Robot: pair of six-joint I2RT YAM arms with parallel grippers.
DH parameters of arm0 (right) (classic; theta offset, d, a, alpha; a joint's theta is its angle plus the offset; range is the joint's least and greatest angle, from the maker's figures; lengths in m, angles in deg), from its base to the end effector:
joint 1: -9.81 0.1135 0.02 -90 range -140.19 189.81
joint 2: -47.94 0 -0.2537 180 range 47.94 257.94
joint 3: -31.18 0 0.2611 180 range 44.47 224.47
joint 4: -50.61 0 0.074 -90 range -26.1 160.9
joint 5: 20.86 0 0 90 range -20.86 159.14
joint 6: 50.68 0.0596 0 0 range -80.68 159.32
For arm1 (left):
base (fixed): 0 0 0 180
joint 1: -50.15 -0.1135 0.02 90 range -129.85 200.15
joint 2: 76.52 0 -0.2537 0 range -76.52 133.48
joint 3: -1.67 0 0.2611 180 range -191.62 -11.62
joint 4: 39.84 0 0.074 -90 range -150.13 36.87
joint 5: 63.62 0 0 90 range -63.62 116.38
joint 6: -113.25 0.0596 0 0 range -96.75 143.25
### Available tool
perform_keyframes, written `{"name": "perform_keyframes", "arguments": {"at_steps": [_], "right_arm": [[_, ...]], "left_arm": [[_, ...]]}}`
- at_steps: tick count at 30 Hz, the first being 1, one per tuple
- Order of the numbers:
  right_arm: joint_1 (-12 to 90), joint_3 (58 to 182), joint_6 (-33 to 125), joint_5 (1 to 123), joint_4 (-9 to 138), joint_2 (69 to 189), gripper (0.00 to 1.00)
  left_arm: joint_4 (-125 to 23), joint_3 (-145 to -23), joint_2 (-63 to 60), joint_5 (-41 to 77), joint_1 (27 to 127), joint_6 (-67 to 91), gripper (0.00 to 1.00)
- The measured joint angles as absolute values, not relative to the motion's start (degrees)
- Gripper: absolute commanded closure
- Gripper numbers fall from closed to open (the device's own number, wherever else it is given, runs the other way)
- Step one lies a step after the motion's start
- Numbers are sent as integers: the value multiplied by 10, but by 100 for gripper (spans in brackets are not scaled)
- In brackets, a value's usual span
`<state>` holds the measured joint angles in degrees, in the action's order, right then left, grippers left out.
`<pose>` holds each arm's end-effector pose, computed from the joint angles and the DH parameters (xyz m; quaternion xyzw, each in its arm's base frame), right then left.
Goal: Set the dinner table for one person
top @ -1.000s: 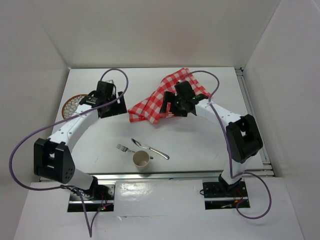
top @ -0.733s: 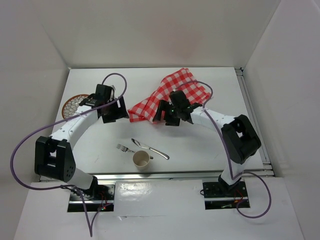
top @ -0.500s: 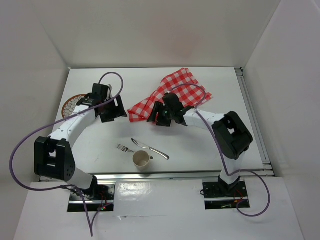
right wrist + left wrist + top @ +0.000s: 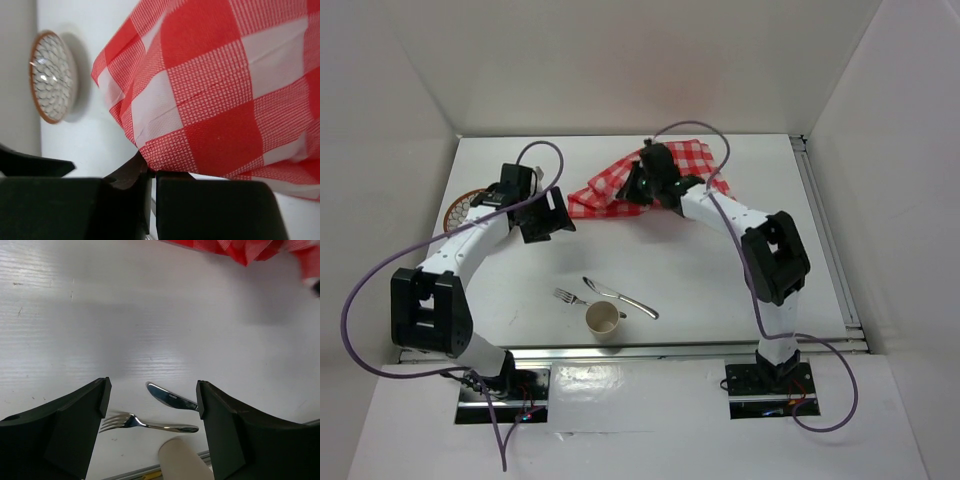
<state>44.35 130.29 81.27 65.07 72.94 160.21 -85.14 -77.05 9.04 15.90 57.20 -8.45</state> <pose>0.3922 0.2751 0.2114 0.0412 0.8876 0.3081 0.3399 0.3371 -0.0526 0.2306 -0.1721 0.9266 -0.1887 0.2761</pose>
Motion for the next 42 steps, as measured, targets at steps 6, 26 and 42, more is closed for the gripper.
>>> {"name": "perform_keyframes", "arguments": {"at_steps": [6,26,42], "right_arm": [[359,1492,738,596,792,1596,100],[222,875,672,598,902,1065,41],[218,970,727,704,1044,964,42]], "left_arm": [[-862,-852,137,121,542,-86,13],[-823,-798,163,-7,523,-142,5],[-941,-1217,533,139,642,-197,12]]}}
